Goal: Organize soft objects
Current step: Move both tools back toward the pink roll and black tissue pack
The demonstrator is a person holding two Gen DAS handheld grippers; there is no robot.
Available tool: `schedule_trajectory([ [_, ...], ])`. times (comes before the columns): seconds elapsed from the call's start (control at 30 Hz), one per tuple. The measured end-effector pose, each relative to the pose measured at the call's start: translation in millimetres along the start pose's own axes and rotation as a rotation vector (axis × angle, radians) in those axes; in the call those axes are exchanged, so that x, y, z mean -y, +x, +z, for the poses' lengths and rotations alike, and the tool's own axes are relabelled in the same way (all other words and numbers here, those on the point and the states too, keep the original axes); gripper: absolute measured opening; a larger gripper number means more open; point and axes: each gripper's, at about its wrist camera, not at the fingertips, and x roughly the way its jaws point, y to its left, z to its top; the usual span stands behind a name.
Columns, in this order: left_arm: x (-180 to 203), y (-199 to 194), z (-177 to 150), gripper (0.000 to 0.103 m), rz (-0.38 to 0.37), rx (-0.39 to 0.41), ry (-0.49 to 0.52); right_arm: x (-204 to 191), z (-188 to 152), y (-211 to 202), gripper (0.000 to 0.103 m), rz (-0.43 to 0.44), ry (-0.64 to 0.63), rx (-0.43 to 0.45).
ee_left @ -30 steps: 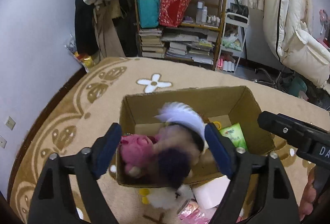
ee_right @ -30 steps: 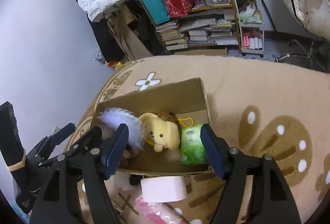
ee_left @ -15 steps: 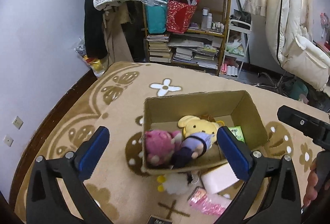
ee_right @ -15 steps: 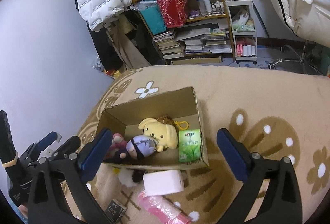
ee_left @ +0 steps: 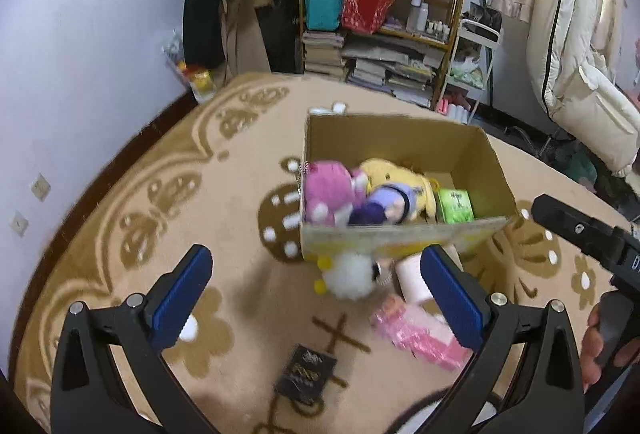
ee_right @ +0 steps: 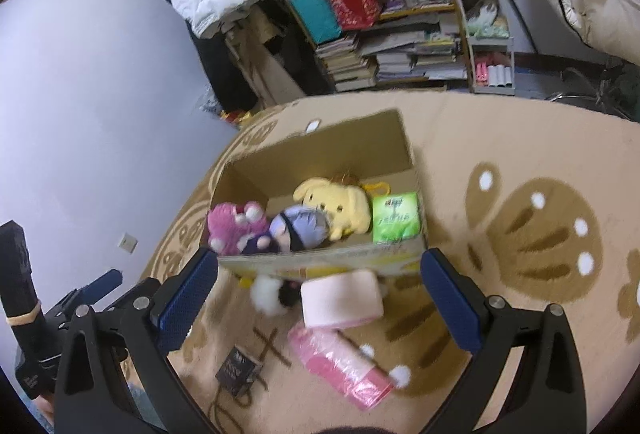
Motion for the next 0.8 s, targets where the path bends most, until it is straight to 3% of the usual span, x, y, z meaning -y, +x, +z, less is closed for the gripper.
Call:
schedule_trajectory([
  [0.5,11,29,-49,0.103,0.001,-0.109,0.04,-2,-36,27,0.103,0.04,-0.054,-0.116],
  [0.8,7,56,-61,0.103,0.016,-0.202,0.016,7,-50,53,0.09,0.066,-0.048,-0.193],
])
